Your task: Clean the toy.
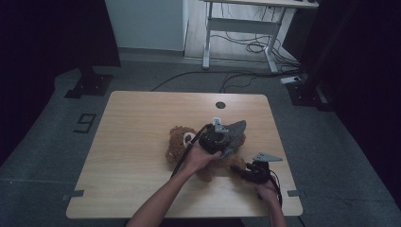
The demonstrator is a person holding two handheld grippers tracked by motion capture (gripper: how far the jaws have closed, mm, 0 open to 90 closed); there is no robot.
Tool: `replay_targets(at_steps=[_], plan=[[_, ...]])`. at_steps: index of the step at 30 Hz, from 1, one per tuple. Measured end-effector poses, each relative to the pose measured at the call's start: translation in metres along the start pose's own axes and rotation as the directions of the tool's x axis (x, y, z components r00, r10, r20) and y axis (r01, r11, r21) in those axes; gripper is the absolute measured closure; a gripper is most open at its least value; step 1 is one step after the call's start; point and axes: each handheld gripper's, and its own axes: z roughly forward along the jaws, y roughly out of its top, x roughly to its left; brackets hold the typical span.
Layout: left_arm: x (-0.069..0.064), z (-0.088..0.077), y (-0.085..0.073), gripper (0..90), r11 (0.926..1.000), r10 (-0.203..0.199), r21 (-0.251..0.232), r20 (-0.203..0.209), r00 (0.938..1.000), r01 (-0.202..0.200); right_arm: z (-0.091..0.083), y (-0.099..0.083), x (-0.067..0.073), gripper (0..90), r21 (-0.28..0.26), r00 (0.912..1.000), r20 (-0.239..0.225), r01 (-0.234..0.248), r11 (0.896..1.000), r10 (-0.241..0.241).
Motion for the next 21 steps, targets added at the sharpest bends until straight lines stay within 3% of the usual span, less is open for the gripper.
replay_targets(at_steps=[2,5,6,8,11,14,16,21], plan=[[0.002,-0.002,-0.001,77.4,1.0000,0.002,0.002,-0.014,0.9999,-0.002,0.000,0.000,0.000,59.2,-0.002,1.0000,-0.003,0.000,1.000,0.000],[0.015,-0.016,-0.008,77.5,0.9998,0.006,0.019,-0.096,0.9954,-0.004,-0.001,-0.001,0.001,59.2,0.000,1.0000,-0.002,-0.002,1.000,0.002],[0.015,-0.016,-0.008,77.5,0.9998,0.006,0.019,-0.096,0.9954,-0.004,-0.001,-0.001,0.001,59.2,0.000,1.0000,-0.002,-0.002,1.000,0.002],[0.033,-0.027,-0.018,77.6,0.9994,-0.020,0.026,-0.142,0.9897,0.024,-0.001,-0.001,0.000,59.2,0.001,1.0000,-0.002,-0.005,1.000,0.005],[0.049,-0.041,-0.029,77.5,0.9981,-0.061,0.002,-0.146,0.9874,0.062,-0.001,-0.001,0.000,59.1,0.002,1.0000,-0.005,-0.002,1.000,0.002],[0.050,-0.053,-0.032,77.5,0.9985,-0.053,-0.018,-0.162,0.9853,0.051,-0.001,-0.001,0.000,59.1,0.006,1.0000,-0.005,0.000,1.000,0.000],[0.052,-0.068,-0.034,77.5,0.9993,-0.029,-0.029,-0.207,0.9780,0.024,-0.001,-0.001,0.000,59.1,0.004,1.0000,-0.005,-0.003,1.000,0.003],[0.075,-0.089,-0.046,77.4,0.9946,-0.099,-0.054,-0.242,0.9652,0.088,-0.001,-0.001,0.000,59.0,0.004,1.0000,-0.003,-0.003,1.000,0.003]])
